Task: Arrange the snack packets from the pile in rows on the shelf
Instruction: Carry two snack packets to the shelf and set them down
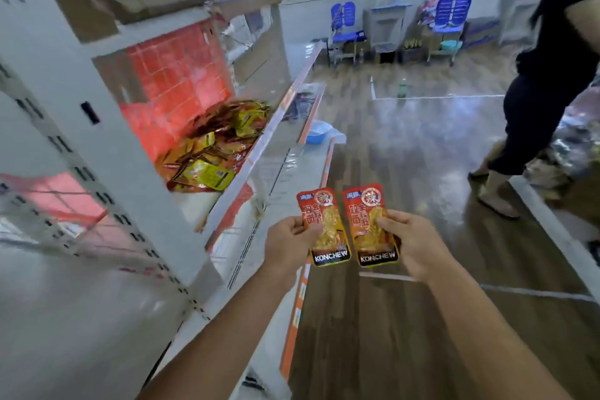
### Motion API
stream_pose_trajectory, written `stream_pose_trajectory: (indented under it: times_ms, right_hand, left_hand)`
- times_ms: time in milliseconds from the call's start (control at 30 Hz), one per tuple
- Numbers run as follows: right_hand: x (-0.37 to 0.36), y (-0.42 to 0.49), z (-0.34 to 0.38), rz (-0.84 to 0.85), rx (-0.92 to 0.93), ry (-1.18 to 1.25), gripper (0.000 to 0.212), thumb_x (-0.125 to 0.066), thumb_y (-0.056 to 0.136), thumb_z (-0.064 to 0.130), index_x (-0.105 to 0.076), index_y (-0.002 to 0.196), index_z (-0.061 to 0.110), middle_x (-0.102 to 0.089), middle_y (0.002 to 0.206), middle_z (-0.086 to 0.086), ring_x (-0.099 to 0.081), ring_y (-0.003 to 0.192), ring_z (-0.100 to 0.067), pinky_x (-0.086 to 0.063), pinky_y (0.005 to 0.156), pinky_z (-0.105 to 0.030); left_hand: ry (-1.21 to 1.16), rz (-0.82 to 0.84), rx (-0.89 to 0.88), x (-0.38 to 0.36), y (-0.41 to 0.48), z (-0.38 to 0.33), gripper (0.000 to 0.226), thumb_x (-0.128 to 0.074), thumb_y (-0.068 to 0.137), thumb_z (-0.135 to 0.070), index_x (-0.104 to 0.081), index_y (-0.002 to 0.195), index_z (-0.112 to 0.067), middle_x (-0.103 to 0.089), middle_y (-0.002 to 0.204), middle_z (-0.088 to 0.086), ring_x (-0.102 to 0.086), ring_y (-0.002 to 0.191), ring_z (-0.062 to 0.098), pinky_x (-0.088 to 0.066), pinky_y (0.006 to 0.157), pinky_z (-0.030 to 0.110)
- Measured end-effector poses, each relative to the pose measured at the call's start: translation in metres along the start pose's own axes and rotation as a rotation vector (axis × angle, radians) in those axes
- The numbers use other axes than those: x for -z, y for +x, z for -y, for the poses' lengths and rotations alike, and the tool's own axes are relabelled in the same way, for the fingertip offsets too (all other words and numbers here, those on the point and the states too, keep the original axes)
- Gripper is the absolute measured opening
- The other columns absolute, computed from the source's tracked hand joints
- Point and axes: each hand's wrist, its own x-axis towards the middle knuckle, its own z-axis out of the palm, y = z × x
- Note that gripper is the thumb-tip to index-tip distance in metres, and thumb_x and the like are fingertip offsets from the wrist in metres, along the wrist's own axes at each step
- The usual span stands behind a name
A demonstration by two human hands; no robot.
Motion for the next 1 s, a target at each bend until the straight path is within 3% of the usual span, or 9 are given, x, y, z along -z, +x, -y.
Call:
stream_pose_trajectory:
  times_ms: [100, 233, 433, 633, 1000]
  right_hand:
    - [0.037, 0.034, 0.028, -0.05, 0.05, 0.014, 0.022, -0.065, 0.083, 0.006, -0.065, 0.104, 0.0, -0.072, 0.096, -0.015, -0.07, 0.081, -0.027, -0.054, 0.083, -0.047]
    - [0.078, 0.079, 0.055, -0.082, 0.089, 0.027, 0.019, -0.063, 0.085, 0.003, -0.065, 0.103, -0.001, -0.071, 0.094, -0.015, -0.069, 0.076, -0.023, -0.055, 0.08, -0.043]
    - [0.112, 0.148, 0.077, -0.153, 0.079, -0.019, 0.009, -0.06, 0.09, 0.004, -0.068, 0.092, 0.008, -0.072, 0.094, -0.011, -0.068, 0.088, -0.027, -0.052, 0.087, -0.047]
    - [0.126, 0.246, 0.107, -0.209, 0.078, -0.042, 0.014, -0.055, 0.093, 0.005, -0.067, 0.1, 0.007, -0.073, 0.097, -0.011, -0.069, 0.091, -0.027, -0.054, 0.083, -0.043]
    - [0.15, 0.424, 0.181, -0.298, 0.079, 0.056, 0.015, -0.052, 0.092, -0.001, -0.065, 0.097, 0.006, -0.073, 0.089, -0.01, -0.068, 0.081, -0.026, -0.054, 0.081, -0.042]
  left_hand:
    - [-0.061, 0.049, 0.041, -0.044, 0.035, -0.015, 0.011, -0.067, 0.088, -0.009, -0.066, 0.098, -0.008, -0.073, 0.097, 0.007, -0.071, 0.081, 0.017, -0.056, 0.064, 0.024]
    - [-0.07, 0.094, 0.075, -0.097, 0.079, -0.029, 0.011, -0.067, 0.088, -0.01, -0.063, 0.098, -0.01, -0.071, 0.102, 0.008, -0.069, 0.091, 0.022, -0.056, 0.076, 0.031]
    - [-0.037, 0.125, 0.1, -0.154, 0.149, -0.041, 0.022, -0.068, 0.087, -0.013, -0.061, 0.108, -0.009, -0.071, 0.105, 0.007, -0.069, 0.095, 0.024, -0.053, 0.093, 0.043]
    - [-0.003, 0.176, 0.118, -0.197, 0.252, -0.056, 0.008, -0.068, 0.088, -0.013, -0.063, 0.094, -0.015, -0.072, 0.101, 0.004, -0.069, 0.093, 0.021, -0.053, 0.092, 0.04]
    - [-0.014, 0.259, 0.112, -0.271, 0.442, -0.115, 0.011, -0.071, 0.085, -0.011, -0.066, 0.092, -0.017, -0.073, 0.098, 0.001, -0.069, 0.095, 0.022, -0.05, 0.097, 0.045]
